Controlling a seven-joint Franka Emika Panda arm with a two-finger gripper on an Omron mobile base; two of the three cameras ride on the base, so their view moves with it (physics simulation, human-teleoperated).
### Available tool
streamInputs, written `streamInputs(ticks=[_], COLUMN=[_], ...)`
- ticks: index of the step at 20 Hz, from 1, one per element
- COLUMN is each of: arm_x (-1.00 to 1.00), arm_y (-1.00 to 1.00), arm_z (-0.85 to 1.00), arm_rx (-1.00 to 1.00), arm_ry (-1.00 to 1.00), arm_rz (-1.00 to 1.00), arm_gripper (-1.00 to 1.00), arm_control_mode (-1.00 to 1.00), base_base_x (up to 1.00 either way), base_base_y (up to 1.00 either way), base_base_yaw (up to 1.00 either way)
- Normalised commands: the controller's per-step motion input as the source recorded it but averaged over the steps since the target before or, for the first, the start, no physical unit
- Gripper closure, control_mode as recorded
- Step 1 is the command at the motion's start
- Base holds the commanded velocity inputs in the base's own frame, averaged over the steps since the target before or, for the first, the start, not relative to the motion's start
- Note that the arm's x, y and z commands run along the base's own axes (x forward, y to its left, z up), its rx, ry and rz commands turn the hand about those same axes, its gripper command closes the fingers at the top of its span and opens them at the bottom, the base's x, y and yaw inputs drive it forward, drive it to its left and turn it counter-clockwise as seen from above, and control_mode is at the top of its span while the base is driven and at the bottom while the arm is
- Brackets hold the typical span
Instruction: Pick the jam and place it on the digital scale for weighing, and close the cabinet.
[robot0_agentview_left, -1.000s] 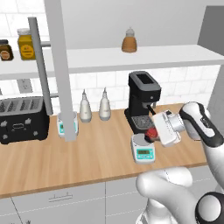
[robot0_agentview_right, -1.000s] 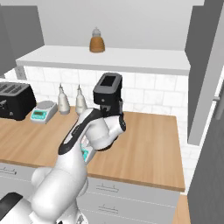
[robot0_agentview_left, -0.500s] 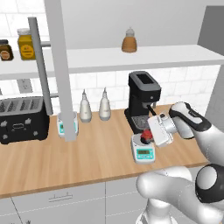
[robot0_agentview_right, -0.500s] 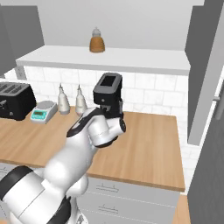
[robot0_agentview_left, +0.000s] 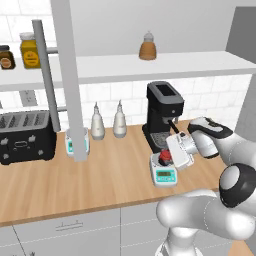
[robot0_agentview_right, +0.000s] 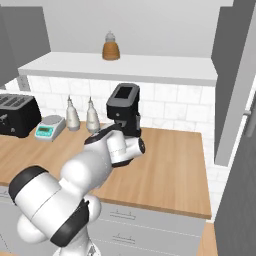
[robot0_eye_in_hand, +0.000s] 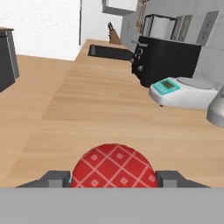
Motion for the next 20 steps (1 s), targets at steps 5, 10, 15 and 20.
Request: streamInputs(ticks=[5, 10, 15, 20], arm_x=[0.22, 0.21, 0.20, 0.12], arm_y=[0.00, 0.00, 0.00, -0.08], arm_z=[-0.20, -0.02, -0.04, 0.00], arm_rx=[0.00, 0.00, 0.00, 0.00], arm_ry=[0.00, 0.00, 0.04, 0.01], arm_rz=[0.00, 0.00, 0.00, 0.00], arm_gripper=[1.00, 1.00, -1.00, -1.00], arm_control_mode=[-1.00, -1.00, -1.00, -1.00], base_base_x=[0.00, 0.00, 0.00, 0.00], base_base_y=[0.00, 0.00, 0.00, 0.00], base_base_yaw=[0.00, 0.00, 0.00, 0.00])
